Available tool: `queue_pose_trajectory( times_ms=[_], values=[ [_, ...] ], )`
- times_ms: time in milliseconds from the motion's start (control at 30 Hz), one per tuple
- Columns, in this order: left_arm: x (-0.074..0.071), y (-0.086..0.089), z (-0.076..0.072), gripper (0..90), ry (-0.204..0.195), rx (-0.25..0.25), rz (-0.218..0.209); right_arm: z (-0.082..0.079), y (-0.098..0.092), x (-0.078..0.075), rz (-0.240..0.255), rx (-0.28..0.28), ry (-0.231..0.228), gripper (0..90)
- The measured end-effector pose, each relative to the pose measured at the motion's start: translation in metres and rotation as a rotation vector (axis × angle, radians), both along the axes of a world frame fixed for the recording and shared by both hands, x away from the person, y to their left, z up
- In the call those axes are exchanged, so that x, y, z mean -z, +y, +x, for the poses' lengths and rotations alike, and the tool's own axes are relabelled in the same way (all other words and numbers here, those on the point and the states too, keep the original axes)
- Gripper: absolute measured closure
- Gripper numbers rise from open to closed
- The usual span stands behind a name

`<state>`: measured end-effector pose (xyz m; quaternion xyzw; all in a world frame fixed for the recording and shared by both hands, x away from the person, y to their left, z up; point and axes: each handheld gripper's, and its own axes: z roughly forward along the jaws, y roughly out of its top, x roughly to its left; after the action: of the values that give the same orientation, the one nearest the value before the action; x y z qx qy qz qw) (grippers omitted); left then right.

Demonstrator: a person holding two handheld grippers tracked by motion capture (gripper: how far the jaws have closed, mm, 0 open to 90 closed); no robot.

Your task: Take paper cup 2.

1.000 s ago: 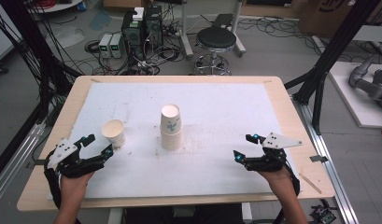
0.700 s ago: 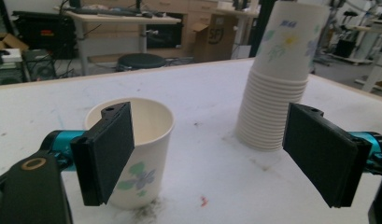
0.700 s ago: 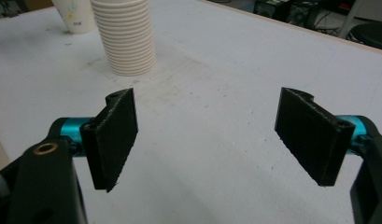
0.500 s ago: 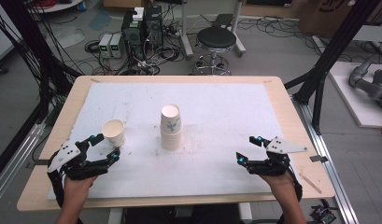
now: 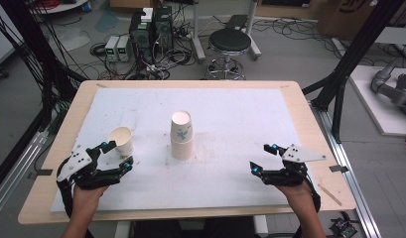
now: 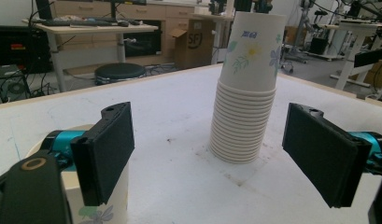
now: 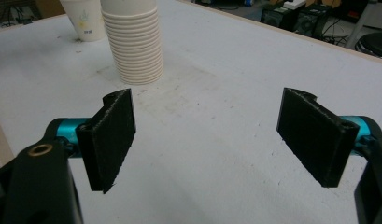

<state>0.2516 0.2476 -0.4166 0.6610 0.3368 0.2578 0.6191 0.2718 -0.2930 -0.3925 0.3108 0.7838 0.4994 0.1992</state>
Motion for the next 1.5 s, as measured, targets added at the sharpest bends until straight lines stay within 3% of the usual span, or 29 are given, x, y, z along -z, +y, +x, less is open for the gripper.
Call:
queue_pose_trajectory(
  times_ms=[567,900,1500],
  values=[
    [0.003,-0.004,-0.001,17.0,0.002,0.005,0.008,-0.002,0.000,0.000,0.011,-0.011,0.006,20.0],
    [0.006,-0.008,-0.001,17.5,0.007,0.027,0.008,-0.001,0.007,-0.008,0.039,-0.042,0.008,20.0],
    [0.009,-0.011,0.000,17.5,0.019,0.050,0.010,0.022,0.054,-0.044,0.009,-0.163,0.004,20.0]
  ],
)
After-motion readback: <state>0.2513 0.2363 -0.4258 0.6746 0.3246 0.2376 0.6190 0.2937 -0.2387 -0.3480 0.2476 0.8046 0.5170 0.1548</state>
